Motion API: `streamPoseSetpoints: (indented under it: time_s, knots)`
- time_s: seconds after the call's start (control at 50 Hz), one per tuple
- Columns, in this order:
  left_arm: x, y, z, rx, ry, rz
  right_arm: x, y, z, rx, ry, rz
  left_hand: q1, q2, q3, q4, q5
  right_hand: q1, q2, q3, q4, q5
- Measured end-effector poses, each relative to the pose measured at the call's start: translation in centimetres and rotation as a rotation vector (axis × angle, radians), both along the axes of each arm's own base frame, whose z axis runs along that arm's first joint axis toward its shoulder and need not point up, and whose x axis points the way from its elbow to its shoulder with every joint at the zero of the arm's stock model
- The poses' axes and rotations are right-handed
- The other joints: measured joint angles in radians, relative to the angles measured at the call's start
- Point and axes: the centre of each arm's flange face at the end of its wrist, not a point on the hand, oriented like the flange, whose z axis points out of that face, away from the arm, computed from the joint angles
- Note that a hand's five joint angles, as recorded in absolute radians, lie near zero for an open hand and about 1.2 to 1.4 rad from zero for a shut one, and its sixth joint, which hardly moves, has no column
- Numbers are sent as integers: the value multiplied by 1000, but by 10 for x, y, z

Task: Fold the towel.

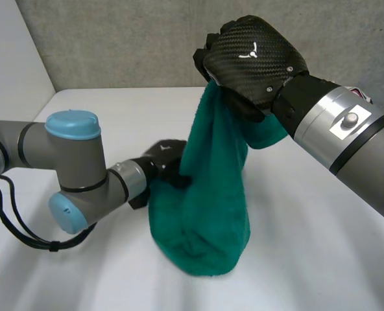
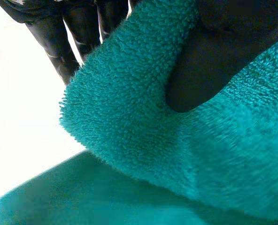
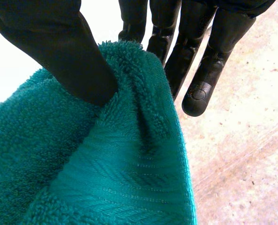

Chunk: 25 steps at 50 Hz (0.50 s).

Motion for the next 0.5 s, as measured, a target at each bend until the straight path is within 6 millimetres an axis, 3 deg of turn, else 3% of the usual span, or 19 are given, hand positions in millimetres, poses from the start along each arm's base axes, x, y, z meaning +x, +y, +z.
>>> streamPoseSetpoints:
  time_s: [0.08, 0.16, 0.18, 0.2, 0.3, 0.36, 0.38, 0.5]
  knots:
    - [13, -22, 16, -116, -17, 217, 0, -4, -13, 61, 33, -24, 0, 7, 8, 4, 0, 0, 0, 0, 0, 0]
    - [20, -26, 27, -157, -19, 292, 0, -7, -28, 124, 78, -42, 0, 7, 8, 5, 0, 0, 0, 0, 0, 7]
    - [24, -25, 34, -176, -23, 314, 0, -10, -45, 187, 135, -58, 0, 7, 8, 5, 0, 0, 0, 0, 0, 7]
    - [24, -25, 34, -176, -23, 314, 0, -10, -45, 187, 135, -58, 0, 7, 8, 5, 0, 0, 0, 0, 0, 7]
    - [28, -12, 37, -214, -83, 270, 0, -19, -86, 313, 276, -104, 0, 8, 9, 9, 0, 0, 0, 0, 0, 7]
    - [29, -10, 35, -230, -109, 254, 0, -22, -96, 336, 306, -122, 0, 8, 9, 9, 0, 0, 0, 0, 0, 7]
    - [29, -7, 31, -271, -170, 221, 0, -30, -111, 369, 355, -158, 0, 8, 11, 9, 0, 0, 0, 0, 0, 7]
    - [27, -15, 25, -368, -265, 189, 5, -51, -129, 377, 396, -227, 0, 9, 11, 9, 0, 0, 0, 0, 0, 7]
